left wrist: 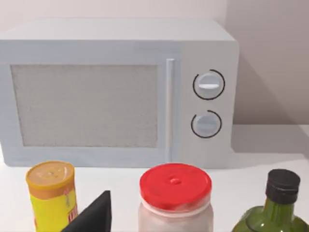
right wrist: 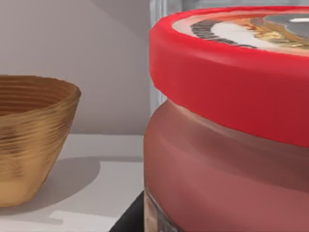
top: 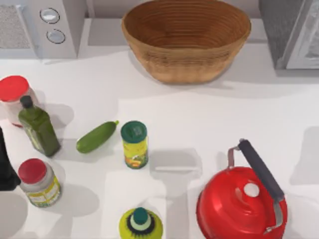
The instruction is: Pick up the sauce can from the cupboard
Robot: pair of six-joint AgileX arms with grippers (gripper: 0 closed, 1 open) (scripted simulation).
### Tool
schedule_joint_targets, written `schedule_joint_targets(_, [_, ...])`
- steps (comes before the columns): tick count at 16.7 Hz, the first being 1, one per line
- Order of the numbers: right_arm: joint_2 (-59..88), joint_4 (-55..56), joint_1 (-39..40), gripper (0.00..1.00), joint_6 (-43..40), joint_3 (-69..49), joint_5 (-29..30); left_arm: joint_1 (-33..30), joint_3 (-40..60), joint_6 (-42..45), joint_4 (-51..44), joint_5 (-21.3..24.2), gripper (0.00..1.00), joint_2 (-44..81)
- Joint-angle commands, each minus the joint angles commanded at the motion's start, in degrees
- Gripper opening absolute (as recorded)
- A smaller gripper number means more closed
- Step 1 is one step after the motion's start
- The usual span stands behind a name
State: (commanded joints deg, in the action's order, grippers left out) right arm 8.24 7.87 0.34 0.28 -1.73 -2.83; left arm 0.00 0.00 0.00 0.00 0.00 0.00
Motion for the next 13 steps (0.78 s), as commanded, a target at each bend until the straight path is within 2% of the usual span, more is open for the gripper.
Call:
schedule_joint_targets(5, [19.71,17.62,0.61,0.0,0.23,-2.99,-6.73,0.0,0.0,0.0,0.0,0.0,1.0,0.0])
schedule_joint_targets(13, [62.57,54.17,1.88,0.0,0.54,-8.41,-20.99,0.0,0.0,0.0,0.0,0.0,1.0,0.0])
